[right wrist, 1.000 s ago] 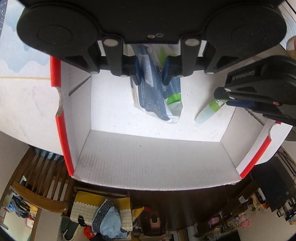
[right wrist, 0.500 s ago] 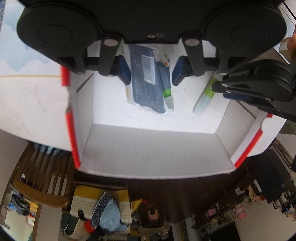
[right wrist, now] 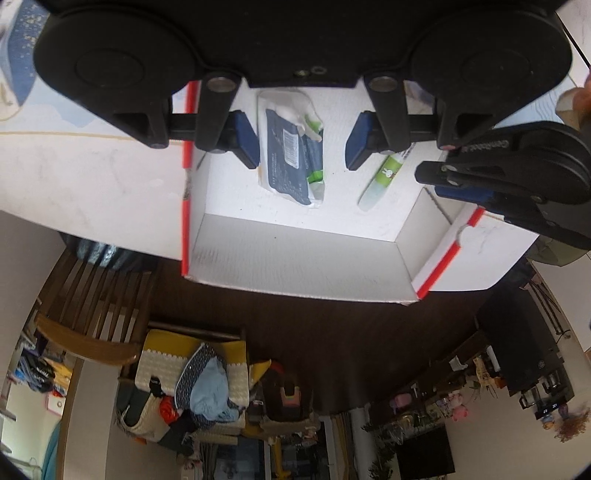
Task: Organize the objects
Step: 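Open both grippers to drop the items in the box and withdraw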
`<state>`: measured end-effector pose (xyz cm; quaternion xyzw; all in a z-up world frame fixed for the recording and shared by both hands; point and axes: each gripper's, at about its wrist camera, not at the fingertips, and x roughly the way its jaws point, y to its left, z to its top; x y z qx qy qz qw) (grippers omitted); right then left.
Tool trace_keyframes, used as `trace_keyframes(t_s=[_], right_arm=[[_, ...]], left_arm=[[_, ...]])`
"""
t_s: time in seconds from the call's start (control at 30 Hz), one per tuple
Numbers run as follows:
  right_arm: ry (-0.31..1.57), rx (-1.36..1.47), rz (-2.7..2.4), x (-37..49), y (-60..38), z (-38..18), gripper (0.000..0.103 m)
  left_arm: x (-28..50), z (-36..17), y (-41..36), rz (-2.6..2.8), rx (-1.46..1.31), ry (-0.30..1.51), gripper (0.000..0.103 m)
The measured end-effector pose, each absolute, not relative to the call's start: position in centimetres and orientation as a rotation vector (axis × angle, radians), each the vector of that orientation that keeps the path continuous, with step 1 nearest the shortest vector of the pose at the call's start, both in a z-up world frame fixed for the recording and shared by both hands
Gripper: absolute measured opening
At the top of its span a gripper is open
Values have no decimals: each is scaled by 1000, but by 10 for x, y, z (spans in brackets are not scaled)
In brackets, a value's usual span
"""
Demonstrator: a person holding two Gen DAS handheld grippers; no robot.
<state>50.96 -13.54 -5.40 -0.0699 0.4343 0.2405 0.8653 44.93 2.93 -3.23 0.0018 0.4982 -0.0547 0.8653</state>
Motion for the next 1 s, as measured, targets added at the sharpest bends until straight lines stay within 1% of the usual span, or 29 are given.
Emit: trace_keyframes(t_s=[0.2,0.23,0.27,0.3,0.6,0.63,0.67,0.73,0.97,1.0], right_arm=[[873,-135,533,481,-143,-30,54],[865,-133,534,476,-144,-27,59],[854,-129,537,470,-147,-23,66],[844,-128,542,464,-148,-19,68],[814,-118,572,418,-161,-4,69],[813,-115,574,414,-162,-3,71],[811,-111,577,409,-164,-2,76],[801,-110,582,398,-167,-1,79],[804,-104,583,363,-179,-5,79],[804,-110,585,357,-180,-6,79]], left_arm=[[415,-6,25,-119,8,985,17],[408,-2,24,-122,11,974,17],[402,1,23,-118,14,965,17],[395,4,24,-113,14,957,17],[344,24,27,-93,0,887,17],[338,26,27,-95,1,875,17],[331,28,27,-95,5,865,17],[318,30,27,-96,5,852,17],[283,25,26,-107,-12,849,17],[278,23,26,-108,-13,847,20]])
